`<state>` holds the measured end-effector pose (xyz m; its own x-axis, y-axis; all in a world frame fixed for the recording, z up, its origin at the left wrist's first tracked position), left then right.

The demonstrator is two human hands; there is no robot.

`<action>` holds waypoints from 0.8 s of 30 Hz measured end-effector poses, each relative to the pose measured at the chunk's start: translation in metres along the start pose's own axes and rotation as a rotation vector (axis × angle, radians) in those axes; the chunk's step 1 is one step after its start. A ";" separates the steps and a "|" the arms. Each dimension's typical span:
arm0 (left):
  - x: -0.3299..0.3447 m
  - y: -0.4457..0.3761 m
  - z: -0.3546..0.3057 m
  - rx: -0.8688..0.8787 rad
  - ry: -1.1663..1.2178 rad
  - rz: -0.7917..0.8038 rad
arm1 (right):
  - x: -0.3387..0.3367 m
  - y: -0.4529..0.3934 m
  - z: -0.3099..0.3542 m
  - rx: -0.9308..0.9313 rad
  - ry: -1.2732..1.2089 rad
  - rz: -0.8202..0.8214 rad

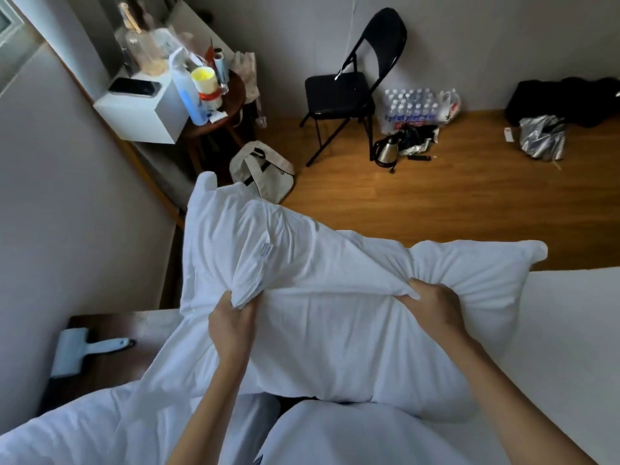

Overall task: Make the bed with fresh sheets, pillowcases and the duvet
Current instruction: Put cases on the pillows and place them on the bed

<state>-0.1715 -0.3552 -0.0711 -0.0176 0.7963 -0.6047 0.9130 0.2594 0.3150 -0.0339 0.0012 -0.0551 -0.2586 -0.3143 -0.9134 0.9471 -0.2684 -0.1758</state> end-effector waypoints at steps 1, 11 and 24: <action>0.016 -0.026 -0.012 -0.010 0.000 0.009 | 0.011 -0.029 -0.010 0.011 -0.002 0.002; 0.098 -0.254 -0.230 0.156 -0.034 0.029 | 0.024 -0.308 -0.047 0.033 -0.020 -0.079; 0.315 -0.411 -0.437 0.363 -0.228 0.474 | 0.025 -0.421 -0.135 0.541 0.160 -0.258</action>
<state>-0.7301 0.0280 -0.0719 0.4725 0.6328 -0.6134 0.8812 -0.3259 0.3426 -0.4139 0.2292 -0.0537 -0.3946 -0.0486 -0.9176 0.6168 -0.7542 -0.2254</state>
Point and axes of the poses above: each hand's wrist, its own y-axis away from the middle knuckle, its own x-axis out of the palm, z = x × y, the point moved 9 cm from there along -y, towards the middle knuckle, and after that the axes turned 11 degrees about -x, right-handed, at the moved point
